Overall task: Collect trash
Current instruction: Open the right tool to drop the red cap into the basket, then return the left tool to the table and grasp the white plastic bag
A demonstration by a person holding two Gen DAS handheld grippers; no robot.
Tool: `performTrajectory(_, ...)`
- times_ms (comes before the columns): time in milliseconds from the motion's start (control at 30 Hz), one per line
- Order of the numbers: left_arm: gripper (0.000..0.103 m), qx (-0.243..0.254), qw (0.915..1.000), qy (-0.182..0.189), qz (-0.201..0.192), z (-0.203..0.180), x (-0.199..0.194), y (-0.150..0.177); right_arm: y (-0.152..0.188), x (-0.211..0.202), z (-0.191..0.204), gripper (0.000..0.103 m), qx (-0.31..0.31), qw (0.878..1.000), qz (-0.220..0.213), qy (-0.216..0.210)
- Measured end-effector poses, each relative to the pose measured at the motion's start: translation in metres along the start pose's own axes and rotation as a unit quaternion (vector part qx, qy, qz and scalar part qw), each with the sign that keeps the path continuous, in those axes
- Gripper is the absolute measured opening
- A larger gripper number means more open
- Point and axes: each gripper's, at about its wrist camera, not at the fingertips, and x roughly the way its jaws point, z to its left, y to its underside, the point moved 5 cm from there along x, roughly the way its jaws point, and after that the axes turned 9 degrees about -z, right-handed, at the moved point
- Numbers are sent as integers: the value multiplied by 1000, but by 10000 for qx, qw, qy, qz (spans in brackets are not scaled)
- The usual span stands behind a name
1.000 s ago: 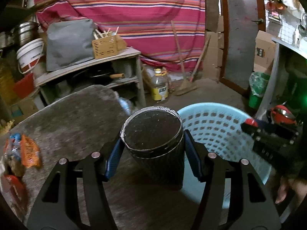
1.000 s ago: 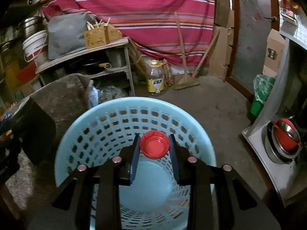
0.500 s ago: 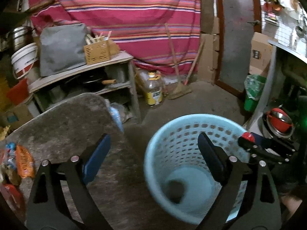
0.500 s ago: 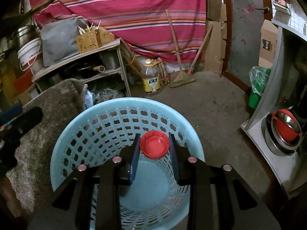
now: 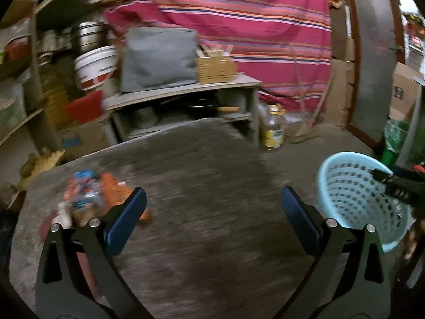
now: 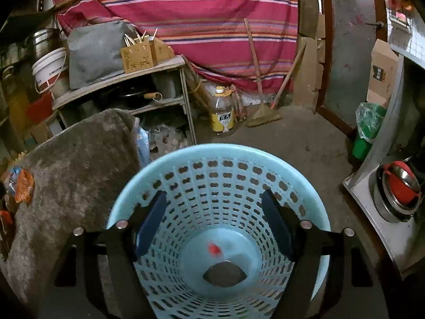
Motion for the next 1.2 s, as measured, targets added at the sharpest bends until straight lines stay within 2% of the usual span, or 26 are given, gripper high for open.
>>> performTrajectory(167,98,-85,9991,-426,23,61,-13,13,-3,-10,43,80,-255,9995,-171,-49)
performTrajectory(333,98,-131,9958,-901,31,123,-26,27,5,-20,113,81,-653,9971,-246,-290)
performTrajectory(467,98,-277,9924,-1189,174,173,-30,42,18,-27,168,81,-736,9947,-159,-696)
performTrajectory(633,98,-344,9885,-1400,454,218,-21,62,33,-34,216,82,-1026,9909,-118,-861)
performTrajectory(867,98,-706,9852,-1378,731,245,-5,81,47,-31,260,81,-1133,9881,37,-1041)
performTrajectory(1100,98,-802,9867,-1152,825,239,19,72,51,-27,279,81,-1213,9863,87,-1119)
performTrajectory(1167,90,-834,9863,-1052,955,236,27,74,52,-23,281,81,-1233,9861,127,-1104)
performTrajectory(1200,79,-864,9859,-983,1041,236,30,76,51,-21,281,81,-1228,9863,152,-1089)
